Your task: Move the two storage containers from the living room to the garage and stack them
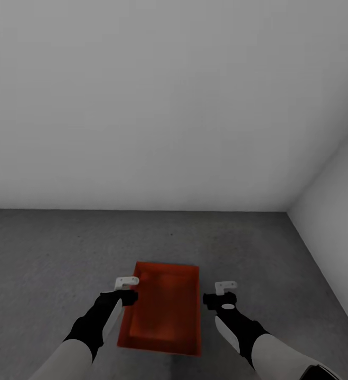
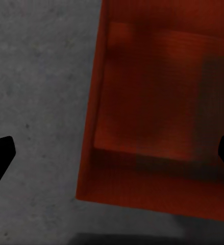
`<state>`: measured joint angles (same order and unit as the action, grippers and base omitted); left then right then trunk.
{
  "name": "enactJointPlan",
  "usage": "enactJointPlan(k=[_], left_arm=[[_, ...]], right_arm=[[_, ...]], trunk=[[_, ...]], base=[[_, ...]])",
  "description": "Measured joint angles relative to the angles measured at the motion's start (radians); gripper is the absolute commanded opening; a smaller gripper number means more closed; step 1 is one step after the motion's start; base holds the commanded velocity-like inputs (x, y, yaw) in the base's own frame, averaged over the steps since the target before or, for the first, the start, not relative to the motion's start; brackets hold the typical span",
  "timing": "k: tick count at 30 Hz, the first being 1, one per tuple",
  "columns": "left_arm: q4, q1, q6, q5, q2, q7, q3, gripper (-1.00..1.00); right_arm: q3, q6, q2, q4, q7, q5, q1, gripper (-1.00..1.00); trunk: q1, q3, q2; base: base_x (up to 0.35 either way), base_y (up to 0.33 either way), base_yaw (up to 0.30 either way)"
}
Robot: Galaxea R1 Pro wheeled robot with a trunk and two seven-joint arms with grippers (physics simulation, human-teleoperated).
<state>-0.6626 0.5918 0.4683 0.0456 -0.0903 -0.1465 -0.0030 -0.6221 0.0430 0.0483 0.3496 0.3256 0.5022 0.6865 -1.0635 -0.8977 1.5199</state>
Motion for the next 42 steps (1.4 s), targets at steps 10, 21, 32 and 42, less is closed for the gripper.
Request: enactJointPlan(k=[10,21,32,42], left_arm=[[0.000,0.000,0.000,0.000,0.001,0.000,0.000,1.00],[0.000,0.000,0.000,0.000,0.001,0.000,0.000,1.00],[-0.001,0.000,0.000,-0.001,0.002,0.000,0.000,1.00],[-0.001,0.000,0.000,-0.001,0.001,0.000,0.000,1.00]], right_arm=[[0.000,0.000,0.000,0.000,0.000,0.000,0.000,1.00],[0.000,0.000,0.000,0.000,0.000,0.000,0.000,1.00],[0.000,0.000,0.000,0.000,-0.001,0.000,-0.001,1.00],[0.000,0.000,0.000,0.000,-0.001,-0.001,-0.001,1.00]], trunk=[[0.038,0.047,-0.070],[0.054,0.077,-0.098],[0.054,0.095,-0.098],[0.054,0.111,-0.098]], base=[[0.000,0.000,0.000],[0.000,0.000,0.000],[0.000,0.000,0.000],[0.000,0.000,0.000]])
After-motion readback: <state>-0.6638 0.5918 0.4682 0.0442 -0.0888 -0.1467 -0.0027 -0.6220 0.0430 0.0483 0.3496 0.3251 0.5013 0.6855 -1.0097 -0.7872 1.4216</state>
